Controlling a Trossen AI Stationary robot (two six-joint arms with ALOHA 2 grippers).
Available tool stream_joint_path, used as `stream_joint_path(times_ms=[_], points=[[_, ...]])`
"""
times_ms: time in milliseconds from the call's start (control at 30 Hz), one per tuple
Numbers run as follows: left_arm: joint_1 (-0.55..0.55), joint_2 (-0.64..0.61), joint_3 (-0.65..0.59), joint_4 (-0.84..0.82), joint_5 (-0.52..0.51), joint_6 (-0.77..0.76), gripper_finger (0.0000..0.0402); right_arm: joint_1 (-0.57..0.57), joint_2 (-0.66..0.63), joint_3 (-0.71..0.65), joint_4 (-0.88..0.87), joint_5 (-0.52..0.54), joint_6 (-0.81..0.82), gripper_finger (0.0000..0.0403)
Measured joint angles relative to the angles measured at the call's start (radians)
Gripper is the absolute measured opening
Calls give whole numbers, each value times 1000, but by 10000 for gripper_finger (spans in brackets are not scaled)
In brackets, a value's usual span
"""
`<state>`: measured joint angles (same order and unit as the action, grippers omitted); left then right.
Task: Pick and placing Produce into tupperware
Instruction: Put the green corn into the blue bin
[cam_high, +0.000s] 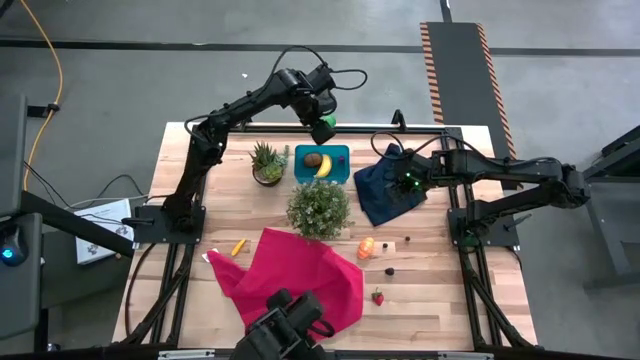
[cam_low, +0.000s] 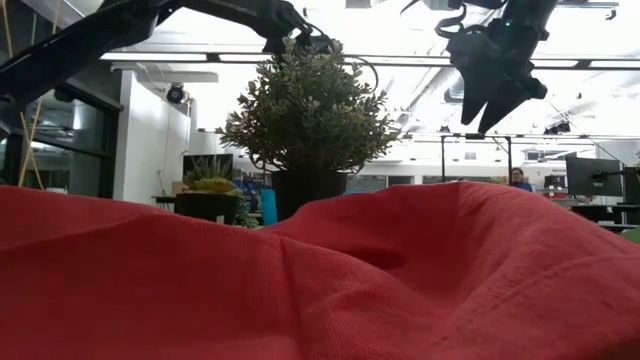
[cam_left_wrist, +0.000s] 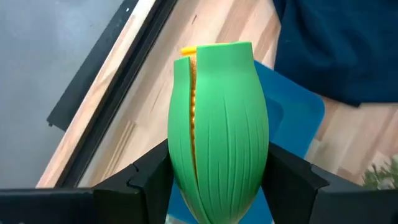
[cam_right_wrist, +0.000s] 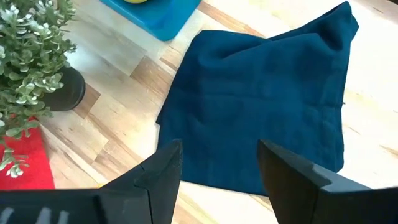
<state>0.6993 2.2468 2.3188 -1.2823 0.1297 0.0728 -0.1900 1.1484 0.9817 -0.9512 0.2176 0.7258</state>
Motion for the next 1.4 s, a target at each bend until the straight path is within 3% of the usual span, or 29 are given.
stream_joint_path(times_ms=[600, 1400], points=[[-47, 95, 0, -124, 61, 54, 195, -14, 0, 0, 4, 1, 0, 199], [-54, 94, -171, -59, 69, 51, 199, -14, 0, 0, 7, 13, 0, 199]])
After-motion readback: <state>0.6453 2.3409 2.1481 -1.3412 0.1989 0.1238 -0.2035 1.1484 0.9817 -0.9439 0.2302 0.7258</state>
